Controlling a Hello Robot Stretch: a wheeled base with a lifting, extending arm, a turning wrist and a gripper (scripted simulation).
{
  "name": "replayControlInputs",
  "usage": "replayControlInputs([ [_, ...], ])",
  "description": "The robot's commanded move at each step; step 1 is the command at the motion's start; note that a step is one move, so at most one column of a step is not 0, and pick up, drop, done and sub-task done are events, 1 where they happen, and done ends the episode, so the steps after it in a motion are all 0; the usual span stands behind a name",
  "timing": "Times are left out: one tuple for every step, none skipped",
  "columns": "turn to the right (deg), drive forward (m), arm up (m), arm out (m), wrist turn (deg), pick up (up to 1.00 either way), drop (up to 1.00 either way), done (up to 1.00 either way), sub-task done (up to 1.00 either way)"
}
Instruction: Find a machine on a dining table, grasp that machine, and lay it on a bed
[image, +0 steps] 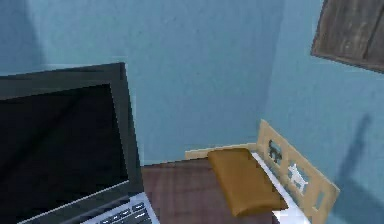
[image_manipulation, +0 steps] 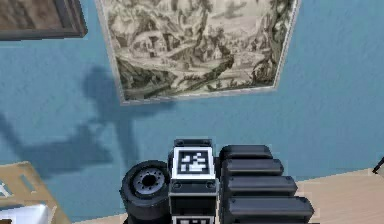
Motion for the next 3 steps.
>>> replayControlInputs([
  [0.0,0.25,0.00,0.00,0.0,0.00,0.00,0.00,0.00],
  [45.0,0.00,0.00,0.00,0.0,0.00,0.00,0.00,0.00],
  [45.0,0.00,0.00,0.00,0.0,0.00,0.00,0.00,0.00],
])
